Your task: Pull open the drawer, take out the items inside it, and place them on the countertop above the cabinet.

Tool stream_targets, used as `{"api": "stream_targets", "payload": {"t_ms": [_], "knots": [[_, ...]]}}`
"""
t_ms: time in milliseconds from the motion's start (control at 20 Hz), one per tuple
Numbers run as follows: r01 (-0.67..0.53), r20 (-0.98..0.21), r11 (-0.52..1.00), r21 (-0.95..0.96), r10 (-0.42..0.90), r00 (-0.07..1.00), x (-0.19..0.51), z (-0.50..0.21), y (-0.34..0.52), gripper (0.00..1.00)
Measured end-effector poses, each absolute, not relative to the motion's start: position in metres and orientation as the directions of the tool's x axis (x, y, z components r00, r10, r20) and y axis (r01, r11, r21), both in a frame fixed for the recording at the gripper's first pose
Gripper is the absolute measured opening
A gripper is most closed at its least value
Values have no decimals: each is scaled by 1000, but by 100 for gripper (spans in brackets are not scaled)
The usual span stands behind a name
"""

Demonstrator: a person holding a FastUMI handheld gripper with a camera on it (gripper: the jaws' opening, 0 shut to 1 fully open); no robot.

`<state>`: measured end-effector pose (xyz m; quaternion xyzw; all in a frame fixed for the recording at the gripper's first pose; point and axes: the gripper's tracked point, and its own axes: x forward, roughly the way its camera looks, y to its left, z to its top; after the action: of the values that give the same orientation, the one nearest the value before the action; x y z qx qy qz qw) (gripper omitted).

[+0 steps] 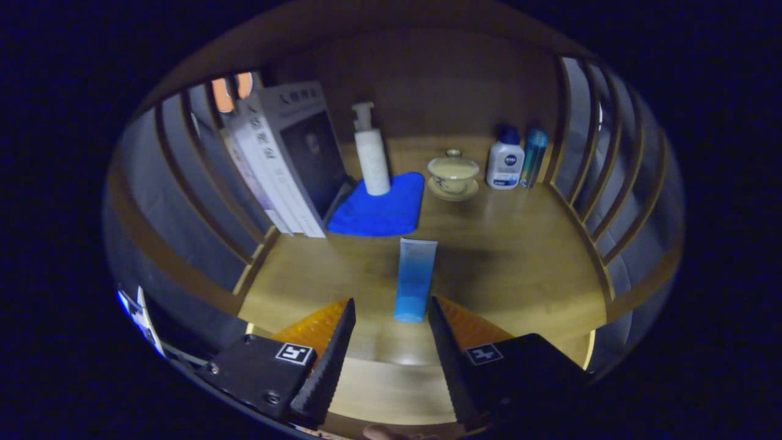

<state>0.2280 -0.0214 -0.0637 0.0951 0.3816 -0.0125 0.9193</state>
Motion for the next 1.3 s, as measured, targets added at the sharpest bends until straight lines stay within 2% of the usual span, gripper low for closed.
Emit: {"api": "stream_targets", "payload": {"t_ms": [150, 400, 600, 950, 1300], "knots": [[42, -621, 986, 162, 69, 781, 186, -34, -12, 83], [-32, -453, 995, 91, 70, 889, 124, -2, -1, 84], [-69, -355, 996, 64, 87, 931, 83, -3, 8, 97], [-80, -160, 996, 32, 84, 984, 28, -36, 20, 97], [-28, -138, 1000, -4, 27, 990, -13, -103, 10, 99]]}}
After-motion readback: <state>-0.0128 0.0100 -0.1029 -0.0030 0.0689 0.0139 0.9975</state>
